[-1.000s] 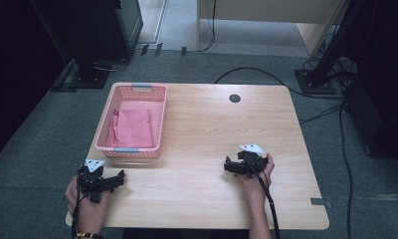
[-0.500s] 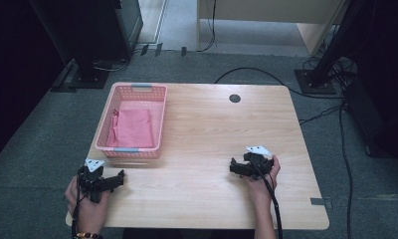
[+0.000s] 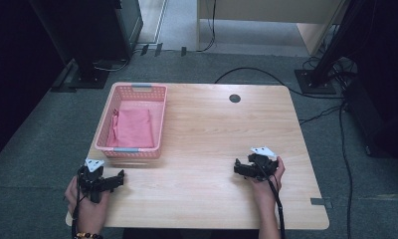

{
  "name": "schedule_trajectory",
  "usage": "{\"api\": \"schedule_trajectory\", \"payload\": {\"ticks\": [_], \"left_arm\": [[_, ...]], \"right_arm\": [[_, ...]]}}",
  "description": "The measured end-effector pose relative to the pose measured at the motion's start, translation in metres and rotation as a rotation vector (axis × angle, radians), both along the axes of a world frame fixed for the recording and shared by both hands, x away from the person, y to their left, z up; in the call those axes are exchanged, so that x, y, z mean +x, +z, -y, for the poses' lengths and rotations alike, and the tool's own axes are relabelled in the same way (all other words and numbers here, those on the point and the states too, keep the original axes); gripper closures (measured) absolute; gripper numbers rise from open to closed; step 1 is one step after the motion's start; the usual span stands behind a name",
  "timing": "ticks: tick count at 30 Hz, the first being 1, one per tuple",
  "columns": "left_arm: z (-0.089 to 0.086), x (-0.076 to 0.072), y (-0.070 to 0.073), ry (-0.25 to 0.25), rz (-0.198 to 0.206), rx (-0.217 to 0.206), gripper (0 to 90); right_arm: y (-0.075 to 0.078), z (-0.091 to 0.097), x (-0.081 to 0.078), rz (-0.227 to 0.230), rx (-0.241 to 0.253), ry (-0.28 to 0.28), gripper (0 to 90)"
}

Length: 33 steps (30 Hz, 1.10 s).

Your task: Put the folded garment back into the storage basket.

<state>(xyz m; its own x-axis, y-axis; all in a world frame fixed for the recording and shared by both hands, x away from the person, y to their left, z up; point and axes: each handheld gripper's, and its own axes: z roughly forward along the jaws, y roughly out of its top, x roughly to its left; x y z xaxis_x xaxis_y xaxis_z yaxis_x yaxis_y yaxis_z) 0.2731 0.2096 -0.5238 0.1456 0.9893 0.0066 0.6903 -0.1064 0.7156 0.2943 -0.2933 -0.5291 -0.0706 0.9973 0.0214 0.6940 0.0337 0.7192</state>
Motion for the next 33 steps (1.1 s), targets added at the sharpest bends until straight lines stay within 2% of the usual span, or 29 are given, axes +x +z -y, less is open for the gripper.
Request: {"api": "schedule_trajectory", "payload": {"ticks": [33], "left_arm": [[0.000, 0.000, 0.000, 0.001, 0.001, -0.001, 0.0]], "right_arm": [[0.000, 0.030, -0.011, 0.000, 0.001, -0.044, 0.0]]}}
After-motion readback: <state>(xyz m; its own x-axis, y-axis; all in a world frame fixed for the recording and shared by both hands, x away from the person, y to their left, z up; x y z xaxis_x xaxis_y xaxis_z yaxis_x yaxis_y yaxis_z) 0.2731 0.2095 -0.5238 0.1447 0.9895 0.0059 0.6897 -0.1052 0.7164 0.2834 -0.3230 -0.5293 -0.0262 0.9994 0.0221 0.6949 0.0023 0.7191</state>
